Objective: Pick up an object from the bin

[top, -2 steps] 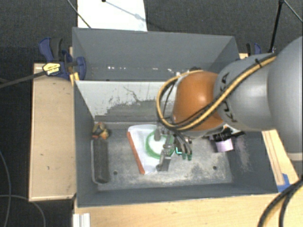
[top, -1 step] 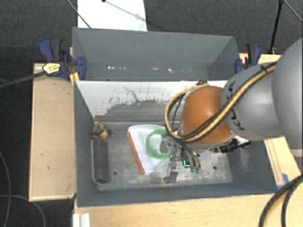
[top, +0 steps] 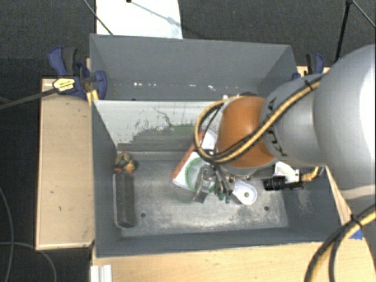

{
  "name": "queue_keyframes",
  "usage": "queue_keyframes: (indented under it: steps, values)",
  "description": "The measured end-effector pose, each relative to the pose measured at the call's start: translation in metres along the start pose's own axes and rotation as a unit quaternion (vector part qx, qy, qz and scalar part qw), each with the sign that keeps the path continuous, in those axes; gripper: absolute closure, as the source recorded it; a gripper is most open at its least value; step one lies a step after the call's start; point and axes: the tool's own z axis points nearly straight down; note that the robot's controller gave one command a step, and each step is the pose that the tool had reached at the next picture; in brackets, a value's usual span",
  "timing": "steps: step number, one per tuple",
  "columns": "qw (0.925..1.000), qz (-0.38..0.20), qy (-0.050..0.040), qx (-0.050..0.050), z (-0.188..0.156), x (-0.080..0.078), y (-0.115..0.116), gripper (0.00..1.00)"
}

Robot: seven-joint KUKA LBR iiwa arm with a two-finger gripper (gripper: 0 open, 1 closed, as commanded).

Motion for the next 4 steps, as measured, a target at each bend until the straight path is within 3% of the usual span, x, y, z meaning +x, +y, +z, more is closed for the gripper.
queue_keyframes:
  steps: [1,2,3,4]
  values:
    - [1.0000,0.000,-0.0001,0.000,0.000,0.000,0.000,1.00]
    - [1.0000,-0.001,0.0045,0.002,-0.041,-0.004,0.001,1.00]
    - [0.9999,-0.013,-0.0077,-0.004,-0.042,-0.033,-0.029,1.00]
    - [0.9996,-0.028,0.0006,0.001,-0.213,-0.013,0.011,1.00]
